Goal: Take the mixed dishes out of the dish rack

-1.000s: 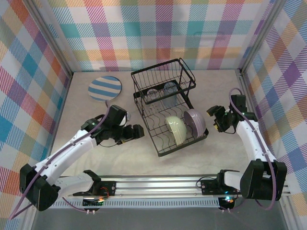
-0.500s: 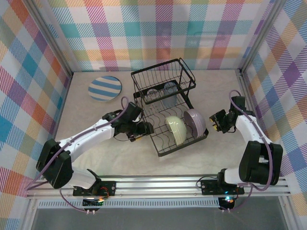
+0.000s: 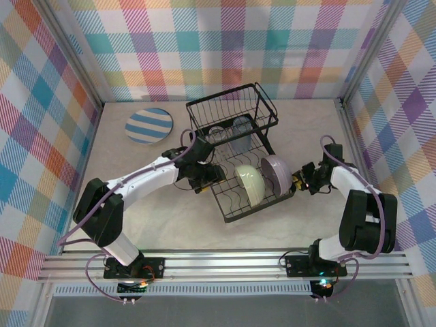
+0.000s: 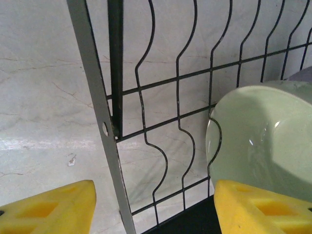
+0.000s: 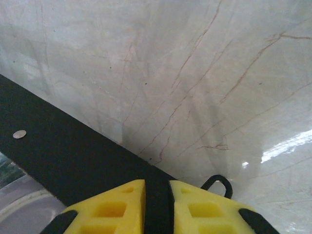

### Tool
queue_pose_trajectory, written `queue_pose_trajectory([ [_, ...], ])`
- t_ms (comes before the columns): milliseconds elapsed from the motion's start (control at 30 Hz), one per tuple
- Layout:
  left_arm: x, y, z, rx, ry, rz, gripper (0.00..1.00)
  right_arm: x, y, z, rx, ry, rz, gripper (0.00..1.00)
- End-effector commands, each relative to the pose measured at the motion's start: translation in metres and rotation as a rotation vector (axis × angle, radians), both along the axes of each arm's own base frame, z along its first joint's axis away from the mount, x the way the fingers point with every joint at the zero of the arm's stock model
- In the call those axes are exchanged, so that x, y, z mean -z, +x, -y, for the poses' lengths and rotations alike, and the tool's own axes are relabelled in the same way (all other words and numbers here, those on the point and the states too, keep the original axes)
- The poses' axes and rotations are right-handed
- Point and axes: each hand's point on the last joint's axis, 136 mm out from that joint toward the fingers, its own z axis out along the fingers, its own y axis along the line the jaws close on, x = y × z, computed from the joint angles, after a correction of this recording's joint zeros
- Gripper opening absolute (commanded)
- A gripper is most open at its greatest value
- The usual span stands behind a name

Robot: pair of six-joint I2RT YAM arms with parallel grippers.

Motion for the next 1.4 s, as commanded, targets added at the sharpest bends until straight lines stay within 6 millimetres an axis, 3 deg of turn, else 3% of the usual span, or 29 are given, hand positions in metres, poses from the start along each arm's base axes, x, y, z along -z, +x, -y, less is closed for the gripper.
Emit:
queue_pose_trajectory([
  [0,-0.01,0.006,0.001,-0.046,0.015,0.007,0.65,0.005,-0.003,-0.009,-0.031,0.058,-0.006,0.21],
  [200,-0.002,0.01,0.005,-0.002,0.016,-0.013,0.65,0.01,-0.01,-0.02,-0.046,0.074,-0.031,0.19],
  [400,0.002,0.014,-0.006,0.065,0.003,-0.038,0.65,0.012,-0.022,-0.025,-0.028,0.01,-0.029,0.18],
  [633,-0.02,0.01,-0.035,0.074,-0.085,0.03,0.66,0.023,-0.046,-0.032,0.011,-0.071,-0.076,0.18],
  [833,-0.033,-0.001,-0.049,0.118,-0.113,0.037,0.66,0.007,-0.047,-0.025,0.054,-0.114,-0.045,0.21],
  [1000,-0.052,0.001,-0.055,0.074,-0.121,0.093,0.66,0.002,-0.047,-0.023,-0.013,-0.145,-0.039,0.21],
  [1167,-0.079,-0.002,-0.032,0.079,-0.253,0.18,0.69,-0.016,-0.038,-0.018,-0.075,-0.175,0.031,0.28],
  [1367,-0.089,-0.019,0.016,0.205,-0.33,0.212,0.69,-0.006,-0.037,-0.024,-0.146,-0.135,-0.003,0.31],
])
